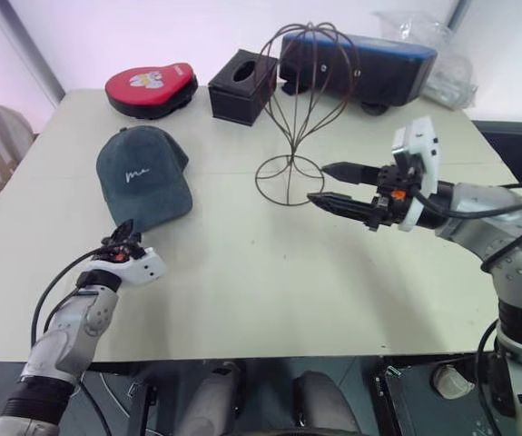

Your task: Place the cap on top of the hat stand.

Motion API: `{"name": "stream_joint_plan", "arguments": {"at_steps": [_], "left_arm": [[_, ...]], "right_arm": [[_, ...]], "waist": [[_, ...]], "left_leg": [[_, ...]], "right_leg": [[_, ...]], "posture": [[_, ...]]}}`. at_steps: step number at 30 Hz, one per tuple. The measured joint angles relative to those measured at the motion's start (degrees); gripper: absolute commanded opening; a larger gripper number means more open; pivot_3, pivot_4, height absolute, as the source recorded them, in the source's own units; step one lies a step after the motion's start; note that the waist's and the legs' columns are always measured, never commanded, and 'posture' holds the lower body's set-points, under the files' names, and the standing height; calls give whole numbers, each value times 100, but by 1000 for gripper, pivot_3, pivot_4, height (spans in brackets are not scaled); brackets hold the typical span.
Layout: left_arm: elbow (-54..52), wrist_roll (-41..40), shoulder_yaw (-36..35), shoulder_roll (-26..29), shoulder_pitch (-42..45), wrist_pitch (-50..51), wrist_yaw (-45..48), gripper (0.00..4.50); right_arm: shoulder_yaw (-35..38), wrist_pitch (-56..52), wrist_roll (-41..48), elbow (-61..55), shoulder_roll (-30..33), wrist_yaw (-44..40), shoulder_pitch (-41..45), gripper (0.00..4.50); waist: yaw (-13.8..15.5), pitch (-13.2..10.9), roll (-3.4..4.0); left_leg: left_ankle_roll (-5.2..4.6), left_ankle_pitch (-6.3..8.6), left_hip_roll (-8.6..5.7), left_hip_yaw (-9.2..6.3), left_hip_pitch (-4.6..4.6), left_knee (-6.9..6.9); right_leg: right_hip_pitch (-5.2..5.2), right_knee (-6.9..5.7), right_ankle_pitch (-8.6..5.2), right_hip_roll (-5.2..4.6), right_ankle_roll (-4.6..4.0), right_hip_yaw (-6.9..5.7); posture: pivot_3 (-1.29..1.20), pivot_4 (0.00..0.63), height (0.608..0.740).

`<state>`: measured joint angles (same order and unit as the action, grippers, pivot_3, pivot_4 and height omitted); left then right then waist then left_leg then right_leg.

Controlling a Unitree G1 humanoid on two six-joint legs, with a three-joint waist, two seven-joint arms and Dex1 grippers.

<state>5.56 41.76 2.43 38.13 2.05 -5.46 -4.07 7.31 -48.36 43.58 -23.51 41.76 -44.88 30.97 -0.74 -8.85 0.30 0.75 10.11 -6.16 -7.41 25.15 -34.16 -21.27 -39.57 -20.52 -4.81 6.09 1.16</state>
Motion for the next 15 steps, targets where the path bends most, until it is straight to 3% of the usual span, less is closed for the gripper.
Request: {"name": "stream_joint_plan", "arguments": {"at_steps": [15], "left_arm": [[-20,13,-65,-5,-58,-26,-514,260]], "right_arm": [[0,17,-18,2,0,-1,0,3068]], "waist": [[0,7,2]], "left_leg": [[0,0,1,-1,1,0]], "right_leg": [[-1,0,0,1,0,-2]], "posture": [[0,150,740]]}}
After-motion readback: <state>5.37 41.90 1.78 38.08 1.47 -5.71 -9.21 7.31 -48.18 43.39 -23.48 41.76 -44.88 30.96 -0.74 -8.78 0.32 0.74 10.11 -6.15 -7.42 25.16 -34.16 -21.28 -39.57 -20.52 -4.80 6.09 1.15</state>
